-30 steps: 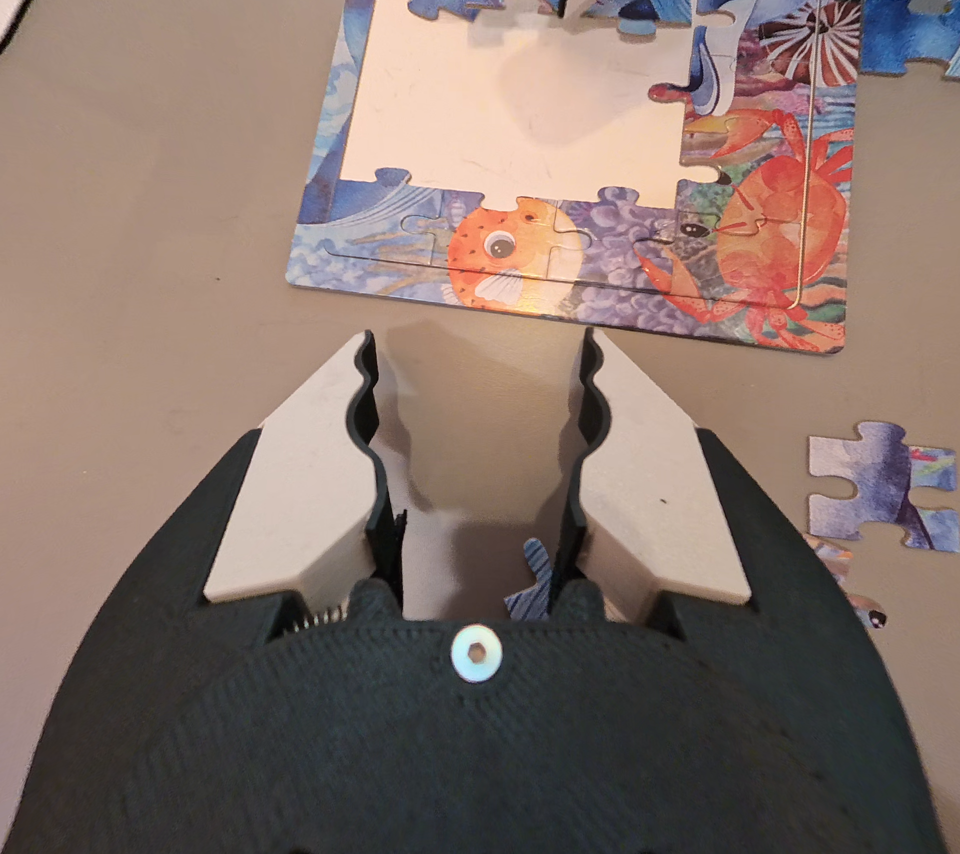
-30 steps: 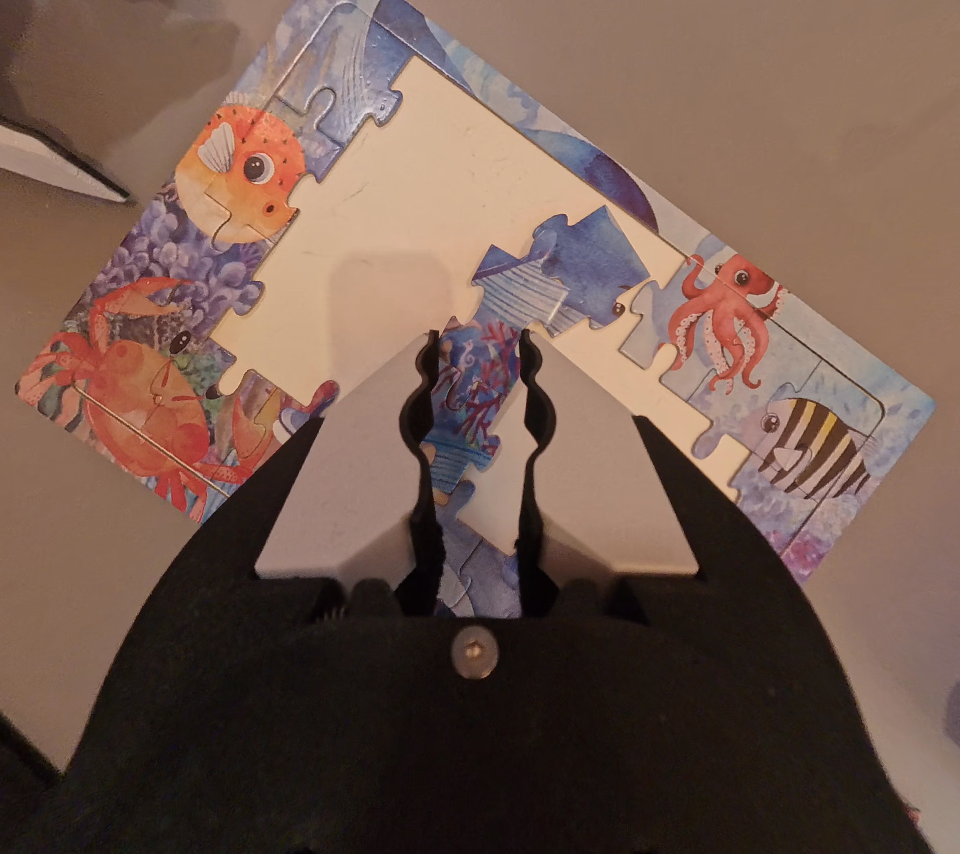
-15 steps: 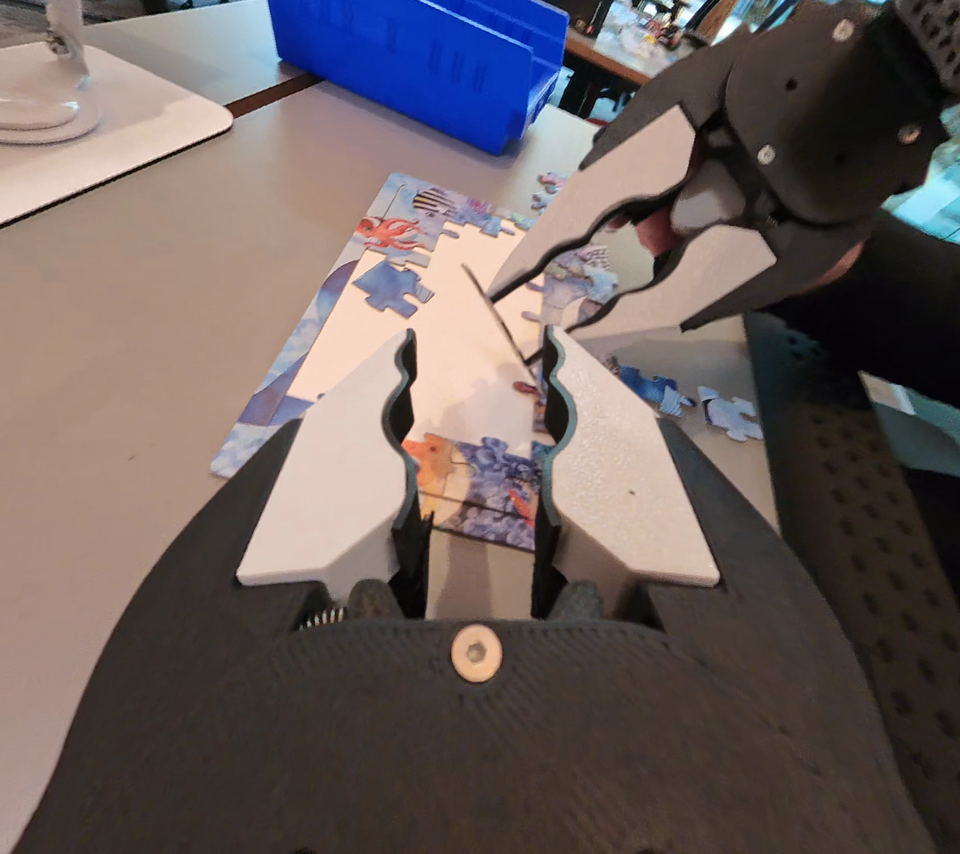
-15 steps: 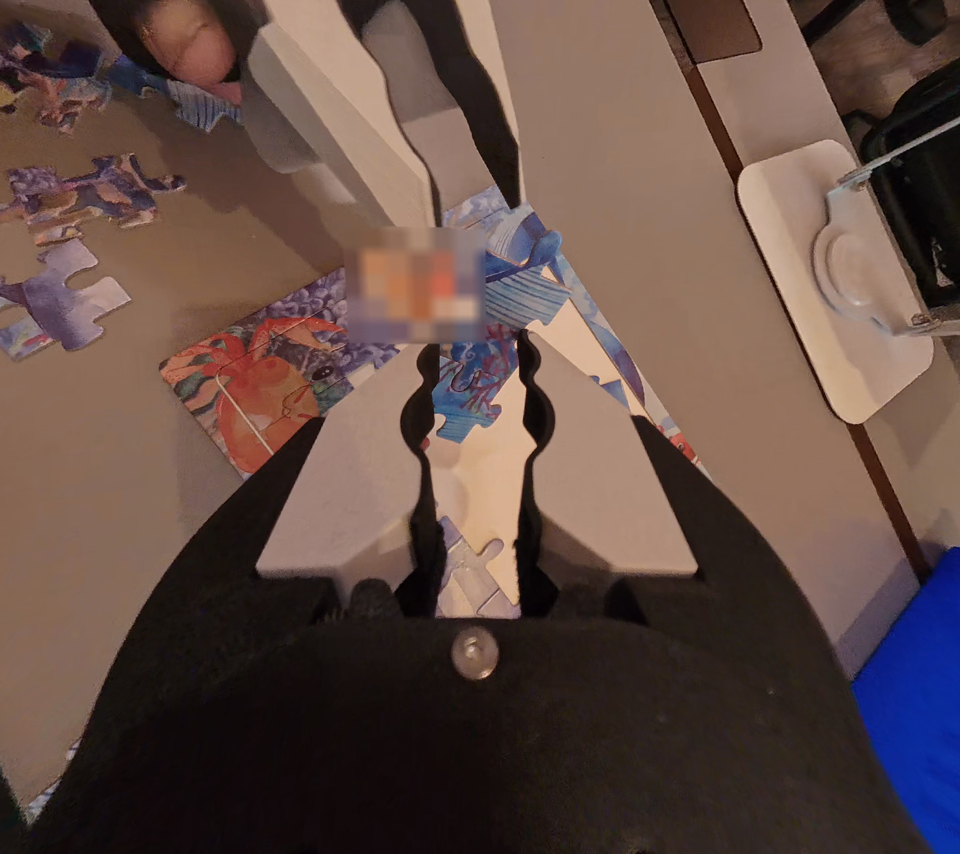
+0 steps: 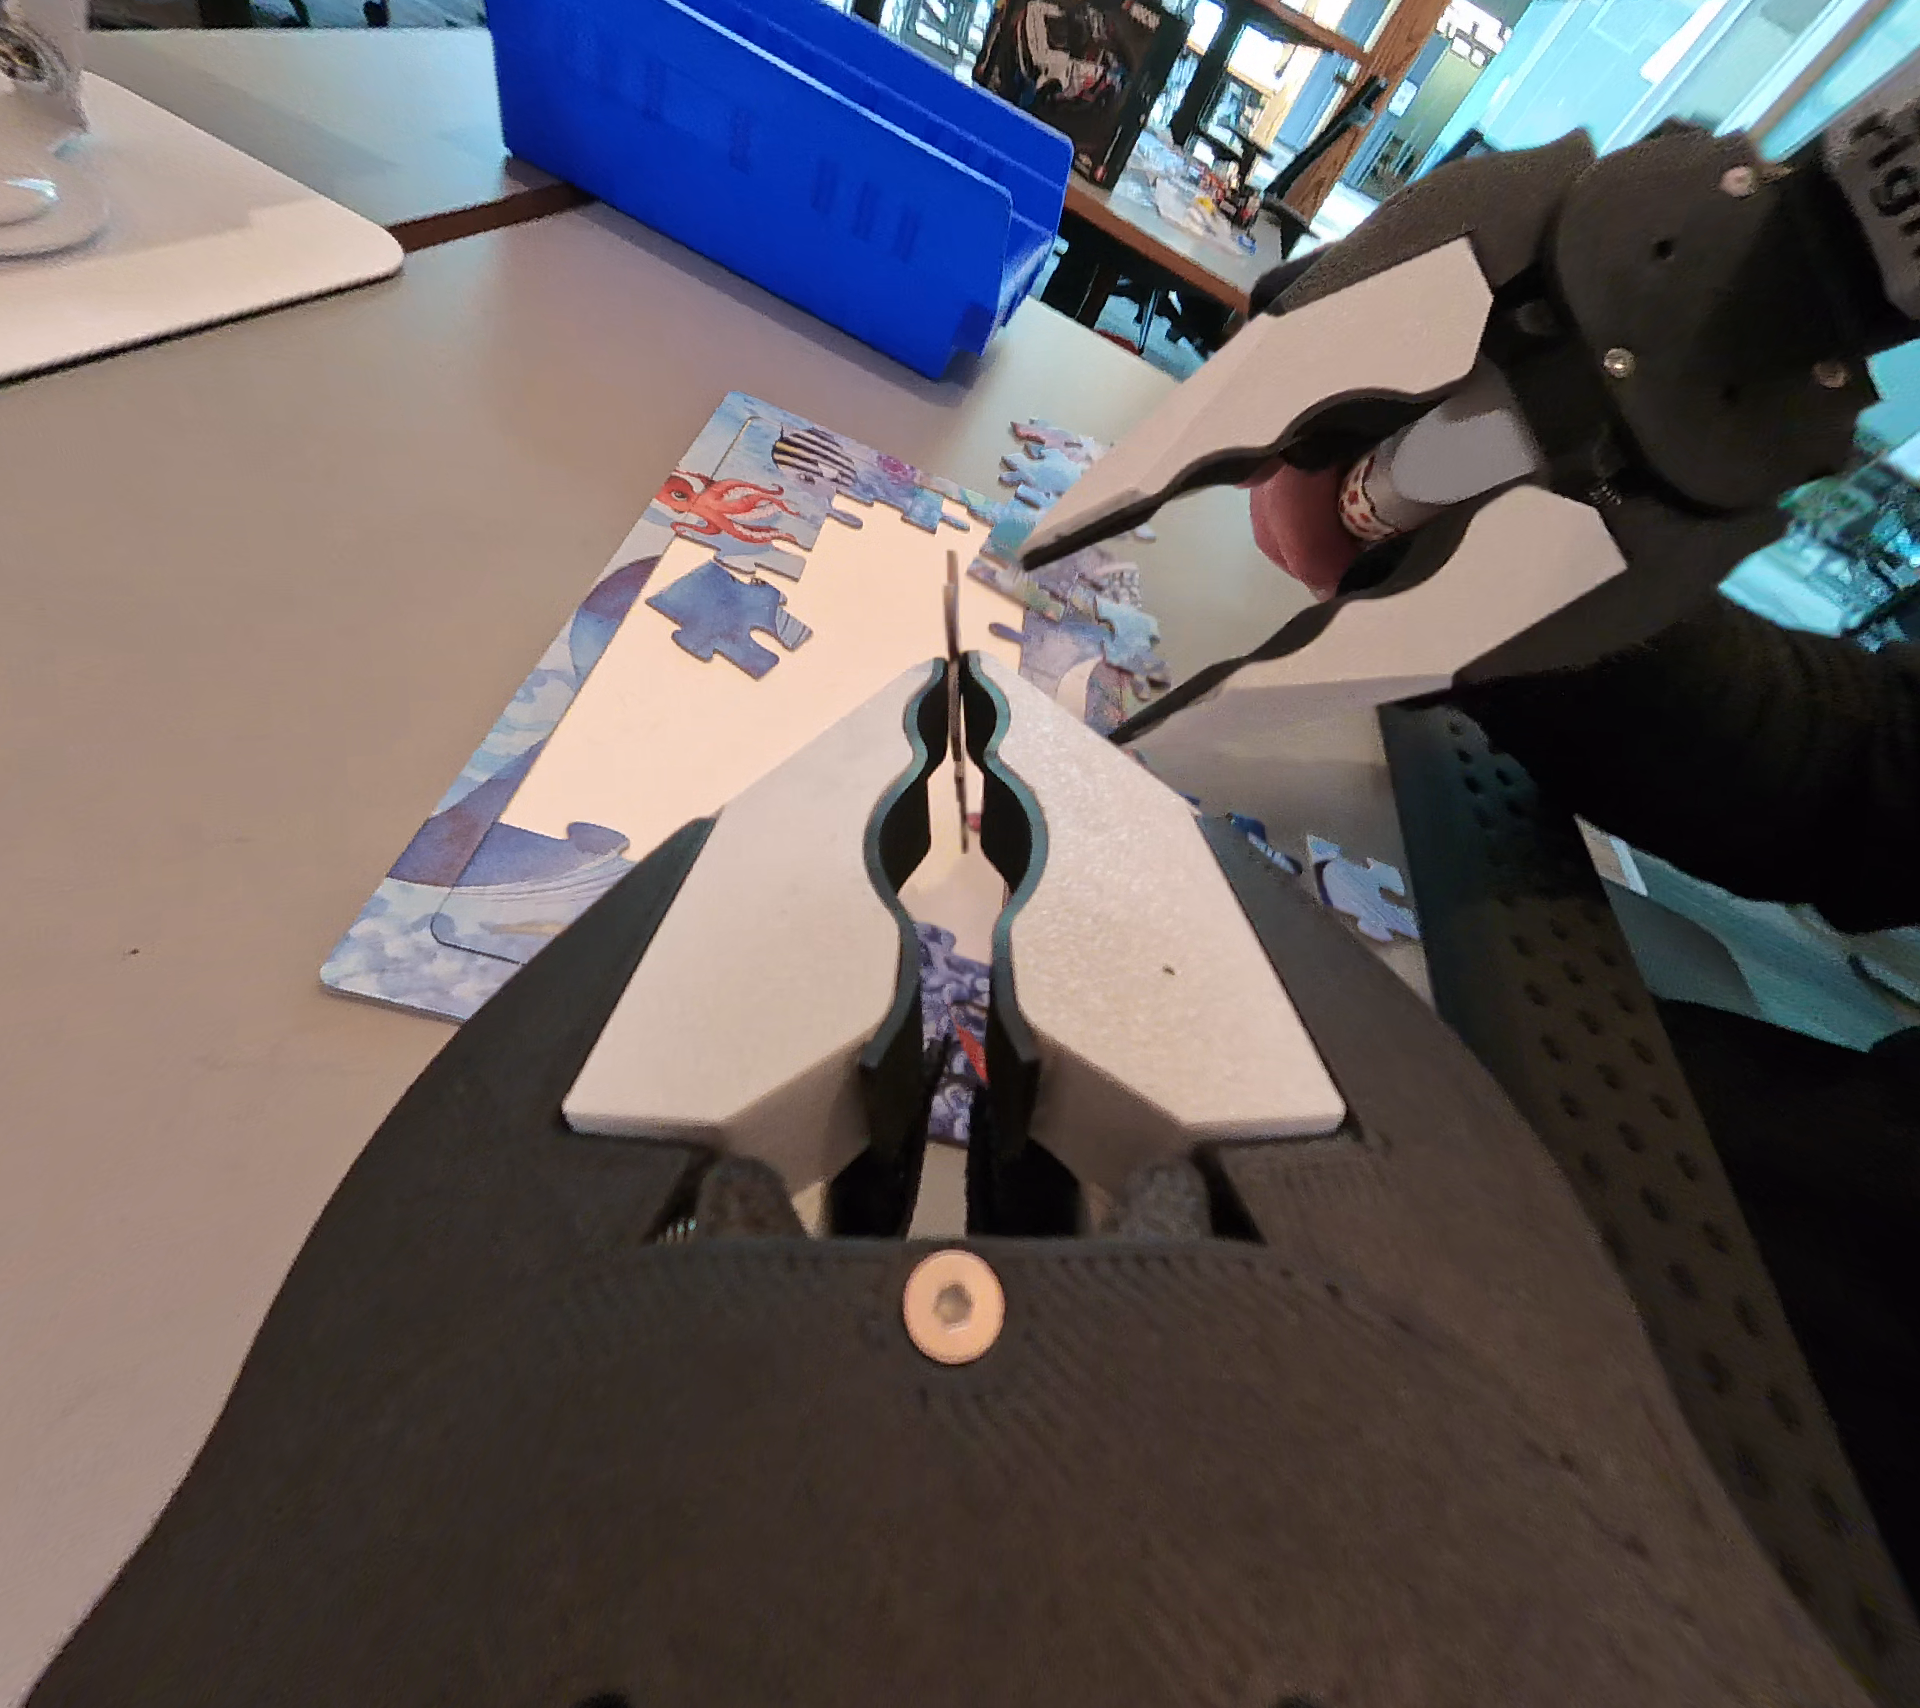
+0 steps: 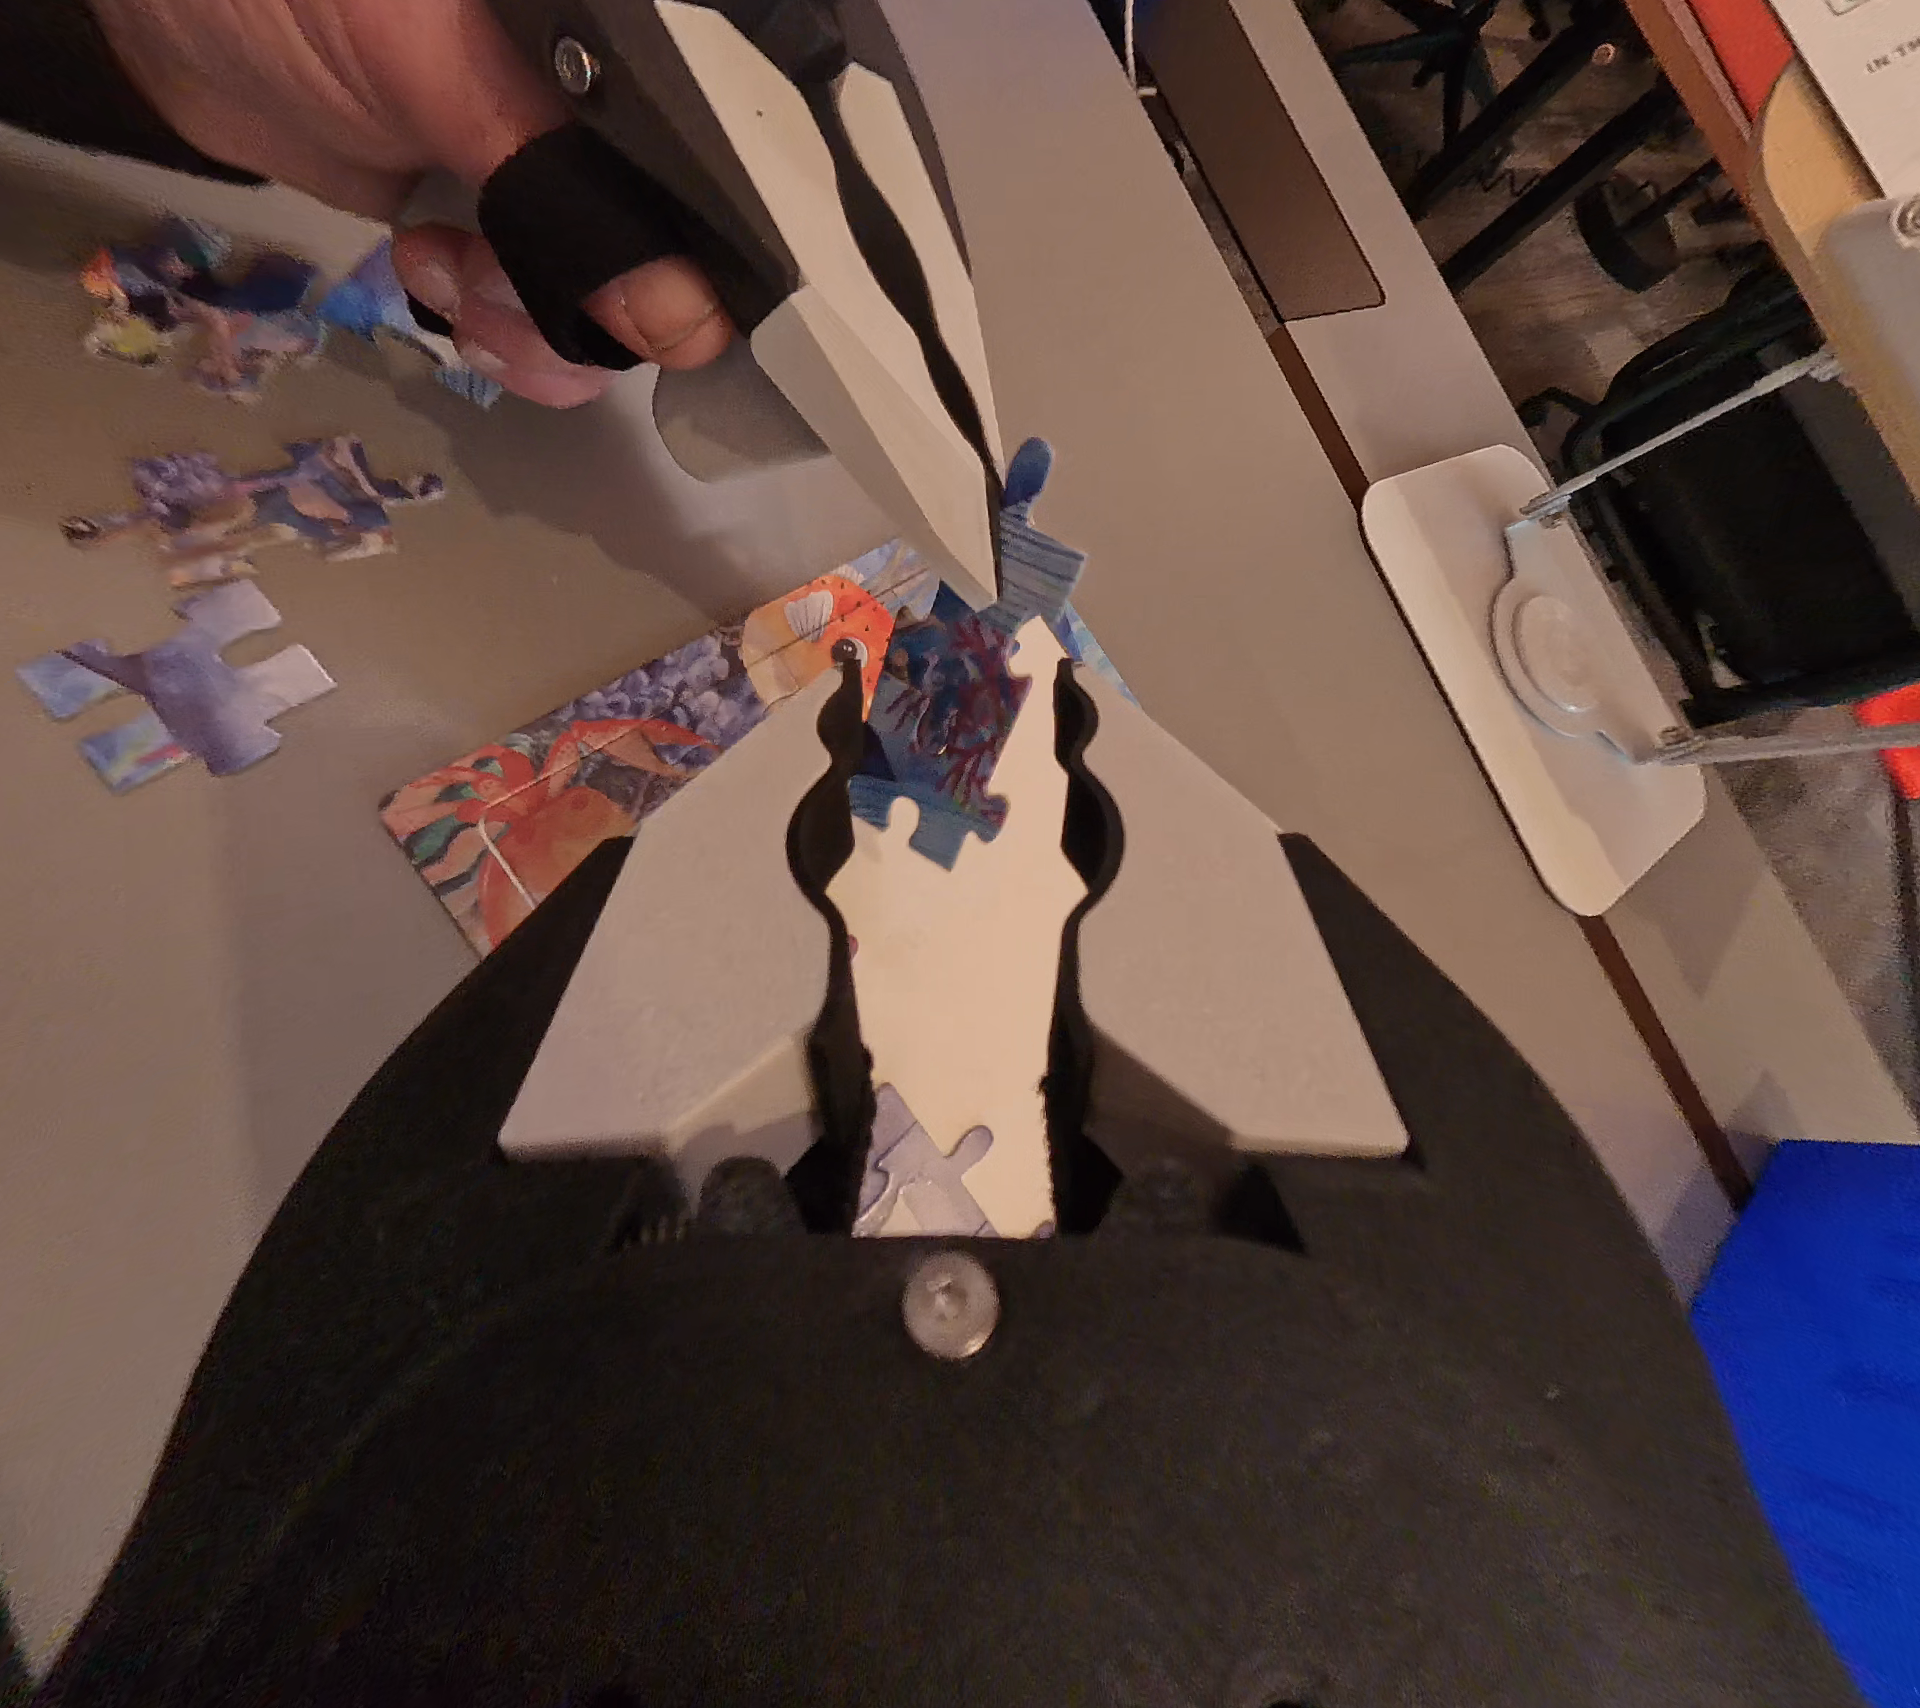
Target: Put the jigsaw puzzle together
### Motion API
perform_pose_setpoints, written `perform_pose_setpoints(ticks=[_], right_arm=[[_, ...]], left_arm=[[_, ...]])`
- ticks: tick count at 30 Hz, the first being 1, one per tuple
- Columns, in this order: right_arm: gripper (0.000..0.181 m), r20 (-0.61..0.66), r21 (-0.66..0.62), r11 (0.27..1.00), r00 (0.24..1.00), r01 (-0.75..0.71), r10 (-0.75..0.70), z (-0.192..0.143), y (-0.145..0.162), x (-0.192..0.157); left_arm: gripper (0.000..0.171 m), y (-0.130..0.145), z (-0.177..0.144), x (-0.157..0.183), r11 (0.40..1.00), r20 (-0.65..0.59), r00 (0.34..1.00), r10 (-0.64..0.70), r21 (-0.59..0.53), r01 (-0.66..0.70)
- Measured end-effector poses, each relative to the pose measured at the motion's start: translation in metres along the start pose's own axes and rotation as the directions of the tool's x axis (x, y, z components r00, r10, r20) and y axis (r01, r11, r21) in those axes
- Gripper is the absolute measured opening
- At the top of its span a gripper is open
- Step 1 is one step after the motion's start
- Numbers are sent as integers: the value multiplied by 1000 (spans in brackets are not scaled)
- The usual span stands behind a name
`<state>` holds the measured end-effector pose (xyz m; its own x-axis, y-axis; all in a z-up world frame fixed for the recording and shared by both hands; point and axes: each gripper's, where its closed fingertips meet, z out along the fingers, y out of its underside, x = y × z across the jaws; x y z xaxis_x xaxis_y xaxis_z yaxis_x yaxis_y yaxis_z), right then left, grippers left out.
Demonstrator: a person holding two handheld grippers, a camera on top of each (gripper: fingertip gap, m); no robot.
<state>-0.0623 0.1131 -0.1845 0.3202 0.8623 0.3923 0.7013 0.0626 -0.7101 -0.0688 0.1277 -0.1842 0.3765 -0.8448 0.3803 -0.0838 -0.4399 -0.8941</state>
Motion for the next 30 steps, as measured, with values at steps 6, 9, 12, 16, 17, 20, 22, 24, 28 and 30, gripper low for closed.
perform_pose_setpoints(ticks=[6,9,12,16,17,20,22,24,28,30], right_arm=[[39,137,126,914,919,-386,370,-24,15,23],[39,304,172,798,801,-578,515,-26,16,22],[37,460,188,698,690,-691,559,-27,8,17],[27,611,210,610,590,-764,528,-34,-11,14],[23,623,205,608,582,-767,523,-34,-12,13],[3,672,211,581,548,-786,498,-39,-18,14],[0,696,215,575,537,-789,476,-44,-21,15],[0,689,226,593,557,-773,463,-47,-21,15],[0,672,216,594,560,-775,485,-54,-16,22],[0,665,203,594,555,-778,499,-59,-10,23]], left_arm=[[0,-31,-19,7,983,-89,995,-50,172,65],[0,-50,-29,15,957,-156,986,-67,271,108],[0,-56,-32,22,944,-198,978,-65,306,125],[0,-57,-31,27,940,-234,970,-67,310,140],[0,-58,-31,29,938,-246,967,-67,315,146],[0,-59,-31,34,935,-280,958,-65,318,156],[0,-59,-30,33,934,-273,960,-67,321,156],[5,-59,-28,33,935,-269,961,-69,319,156],[32,-58,-28,30,938,-262,962,-76,308,158],[39,-57,-30,28,942,-249,966,-71,303,147]])
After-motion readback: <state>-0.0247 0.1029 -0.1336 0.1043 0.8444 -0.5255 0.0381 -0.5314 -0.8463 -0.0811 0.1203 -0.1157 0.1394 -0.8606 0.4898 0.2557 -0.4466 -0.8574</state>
